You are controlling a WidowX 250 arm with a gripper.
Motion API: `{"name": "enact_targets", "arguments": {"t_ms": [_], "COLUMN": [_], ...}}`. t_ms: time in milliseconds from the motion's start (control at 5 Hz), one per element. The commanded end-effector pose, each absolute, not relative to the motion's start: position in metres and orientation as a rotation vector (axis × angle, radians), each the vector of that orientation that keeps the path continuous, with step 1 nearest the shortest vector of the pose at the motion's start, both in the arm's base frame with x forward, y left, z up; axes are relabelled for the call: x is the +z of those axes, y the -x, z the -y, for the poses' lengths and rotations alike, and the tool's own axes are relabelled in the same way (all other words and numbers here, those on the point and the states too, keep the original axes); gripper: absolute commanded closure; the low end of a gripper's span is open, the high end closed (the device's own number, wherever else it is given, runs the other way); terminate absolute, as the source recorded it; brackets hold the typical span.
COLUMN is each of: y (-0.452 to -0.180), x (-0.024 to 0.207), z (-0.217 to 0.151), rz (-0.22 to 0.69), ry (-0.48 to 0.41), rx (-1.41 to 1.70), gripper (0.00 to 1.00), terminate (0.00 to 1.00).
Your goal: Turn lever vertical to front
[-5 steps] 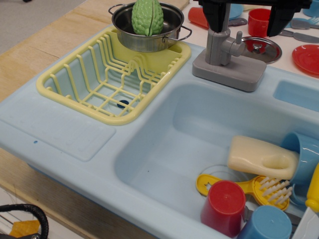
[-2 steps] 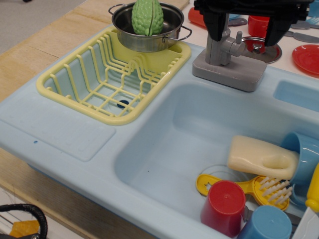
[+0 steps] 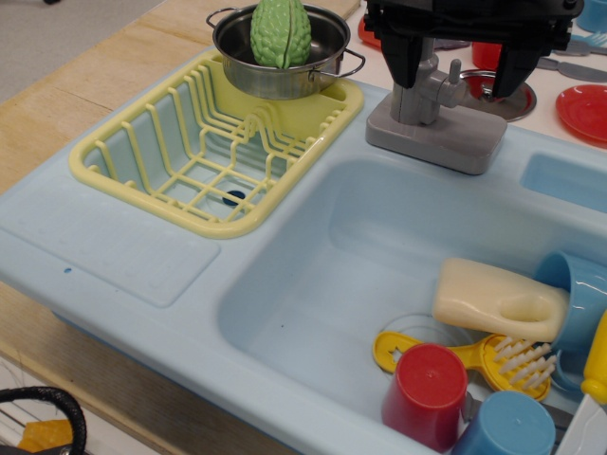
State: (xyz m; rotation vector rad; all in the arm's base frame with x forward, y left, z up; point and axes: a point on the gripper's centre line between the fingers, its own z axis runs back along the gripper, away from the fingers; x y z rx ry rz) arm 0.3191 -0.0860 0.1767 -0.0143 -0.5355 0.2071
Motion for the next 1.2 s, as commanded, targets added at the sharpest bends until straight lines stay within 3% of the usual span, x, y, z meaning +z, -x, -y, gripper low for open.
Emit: {"name": "enact_targets", "arguments": {"t_ms": [0,400,600,1000], "y": [-0.3318,-0.3413,-0.3410,-0.3334], "x": [0.1850,0.1885,0.1848,0.1852], "z": [0.0872,0.0947,0.0929,0.0895], "rz": [0.550,0.549,0.549,0.554], "ry": [0.030,0.021,0.027,0.028], "rx": [0.191,0.165,0.185,0.208], "gripper": [0.00,0.00,1.00,1.00], "terminate": [0.00,0.00,0.00,0.00]}}
